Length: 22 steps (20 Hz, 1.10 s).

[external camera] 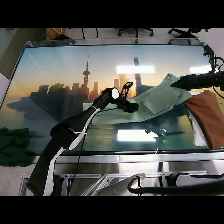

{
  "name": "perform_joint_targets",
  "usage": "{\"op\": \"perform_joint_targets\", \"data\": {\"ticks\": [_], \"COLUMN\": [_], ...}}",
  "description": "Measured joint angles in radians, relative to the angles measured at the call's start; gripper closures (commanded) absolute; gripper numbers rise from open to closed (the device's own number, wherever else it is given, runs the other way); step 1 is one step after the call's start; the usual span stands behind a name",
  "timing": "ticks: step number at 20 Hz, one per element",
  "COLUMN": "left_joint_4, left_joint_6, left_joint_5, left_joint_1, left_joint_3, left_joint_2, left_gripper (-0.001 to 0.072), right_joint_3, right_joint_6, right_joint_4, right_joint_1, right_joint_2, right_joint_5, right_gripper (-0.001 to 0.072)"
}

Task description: Fold the shirts.

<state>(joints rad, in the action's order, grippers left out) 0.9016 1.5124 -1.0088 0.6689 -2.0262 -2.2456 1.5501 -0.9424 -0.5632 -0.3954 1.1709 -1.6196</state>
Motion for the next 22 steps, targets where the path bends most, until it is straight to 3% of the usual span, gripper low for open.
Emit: {"op": "perform_joint_targets", "data": {"ticks": [6,10,14,17,18,19,22], "left_joint_4": [-0.109,-0.270,-0.441,-0.510,-0.521,-0.533,-0.548], "left_joint_6": [-0.014,-0.083,-0.140,-0.167,-0.180,-0.190,-0.235], "left_joint_5": [-0.060,-0.161,-0.283,-0.321,-0.323,-0.325,-0.332], "left_joint_1": [-0.048,-0.159,-0.319,-0.428,-0.461,-0.489,-0.553], "left_joint_3": [-0.048,-0.016,-0.018,-0.006,0.003,0.013,0.050], "left_joint_2": [-0.003,0.139,0.327,0.467,0.512,0.552,0.649], "left_gripper": [0.0694,0.0694,0.0694,0.0694,0.0694,0.0694,0.0694], "right_joint_3": [0.002,0.003,0.003,0.003,0.003,0.003,0.003], "right_joint_6": [-0.013,-0.038,-0.078,-0.090,-0.090,-0.090,-0.044], "right_joint_4": [0.008,0.011,0.011,0.008,0.005,-0.002,-0.026], "right_joint_1": [0.003,0.052,0.222,0.460,0.551,0.656,0.944], "right_joint_2": [-0.010,-0.012,-0.011,0.016,0.038,0.073,0.209], "right_joint_5": [-0.010,-0.018,0.043,0.194,0.265,0.354,0.630], "right_gripper": [0.0693,0.0693,0.0694,0.0682,0.0545,0.0359,0.0345]}}
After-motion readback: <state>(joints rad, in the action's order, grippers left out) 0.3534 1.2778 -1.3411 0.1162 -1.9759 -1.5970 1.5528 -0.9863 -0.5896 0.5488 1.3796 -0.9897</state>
